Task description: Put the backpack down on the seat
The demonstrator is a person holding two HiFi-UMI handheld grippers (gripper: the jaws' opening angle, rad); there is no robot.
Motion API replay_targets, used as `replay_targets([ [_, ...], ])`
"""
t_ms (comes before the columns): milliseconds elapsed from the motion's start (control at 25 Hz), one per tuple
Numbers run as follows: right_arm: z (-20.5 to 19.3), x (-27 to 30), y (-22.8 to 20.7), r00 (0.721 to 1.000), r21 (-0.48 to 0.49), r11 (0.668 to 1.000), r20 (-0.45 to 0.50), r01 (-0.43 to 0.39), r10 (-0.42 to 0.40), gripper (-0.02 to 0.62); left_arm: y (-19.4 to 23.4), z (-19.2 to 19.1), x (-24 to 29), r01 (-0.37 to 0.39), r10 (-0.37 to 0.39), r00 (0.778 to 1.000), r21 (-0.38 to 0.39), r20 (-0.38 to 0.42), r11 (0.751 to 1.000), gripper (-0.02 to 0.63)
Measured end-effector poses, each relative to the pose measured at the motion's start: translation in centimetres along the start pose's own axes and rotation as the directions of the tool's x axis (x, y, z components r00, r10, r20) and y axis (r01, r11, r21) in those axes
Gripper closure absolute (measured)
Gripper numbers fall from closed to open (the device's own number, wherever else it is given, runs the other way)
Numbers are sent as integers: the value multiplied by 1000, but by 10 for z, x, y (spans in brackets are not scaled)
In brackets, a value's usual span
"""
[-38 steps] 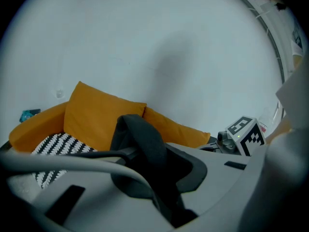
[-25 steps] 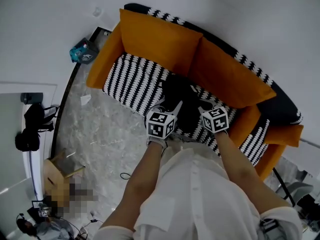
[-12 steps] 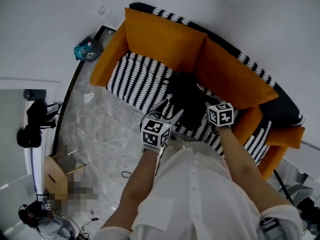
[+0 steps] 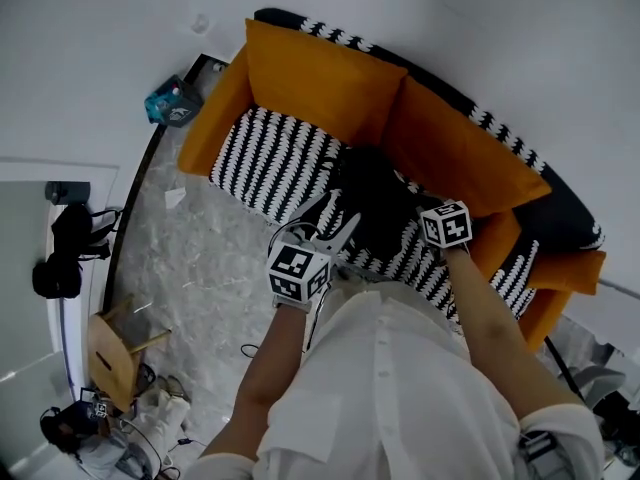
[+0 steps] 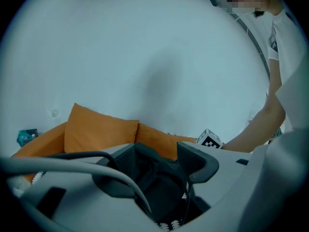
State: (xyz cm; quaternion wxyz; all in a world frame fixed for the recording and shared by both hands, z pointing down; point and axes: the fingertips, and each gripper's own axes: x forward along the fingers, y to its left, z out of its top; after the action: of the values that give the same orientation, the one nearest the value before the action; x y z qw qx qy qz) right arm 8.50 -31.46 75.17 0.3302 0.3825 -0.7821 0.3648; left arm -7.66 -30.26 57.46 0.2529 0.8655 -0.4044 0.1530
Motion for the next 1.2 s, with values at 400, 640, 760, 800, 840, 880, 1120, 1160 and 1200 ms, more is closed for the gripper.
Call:
replay_targets([
  [400, -31, -18, -24, 985, -154, 988, -163, 25, -51, 514, -3, 15, -5, 3, -3, 1000, 36, 9, 999, 325],
  [640, -44, -34, -29, 964, -297, 954, -246, 23, -100, 514, -1, 22, -6, 1, -2, 1000, 43, 21, 999, 335],
  [760, -47, -45, -28, 955, -357, 934, -272, 12, -117, 514, -1, 27, -5, 5, -6, 1000, 41, 31, 999, 339],
  [800, -46, -49, -26, 953, -374, 928, -277, 8, -120, 514, -2, 29, -5, 6, -8, 999, 43, 33, 999, 339],
  [840, -44, -54, -24, 953, -387, 922, -277, 4, -120, 514, -2, 30, -5, 9, -10, 999, 46, 35, 999, 340],
  [880, -40, -58, -23, 956, -394, 919, -267, 4, -119, 520, -3, 32, -5, 12, -13, 999, 49, 35, 999, 341],
  [1120, 8, -84, -14, 990, -365, 929, -98, 58, -100, 532, -5, 40, -6, 23, -26, 999, 66, 47, 998, 348],
  [1160, 16, -88, -11, 993, -358, 931, -67, 66, -96, 532, -6, 42, -8, 24, -27, 998, 68, 49, 997, 350],
  [1200, 24, -93, -7, 995, -350, 934, -34, 73, -90, 532, -6, 42, -9, 24, -27, 998, 70, 51, 997, 351],
])
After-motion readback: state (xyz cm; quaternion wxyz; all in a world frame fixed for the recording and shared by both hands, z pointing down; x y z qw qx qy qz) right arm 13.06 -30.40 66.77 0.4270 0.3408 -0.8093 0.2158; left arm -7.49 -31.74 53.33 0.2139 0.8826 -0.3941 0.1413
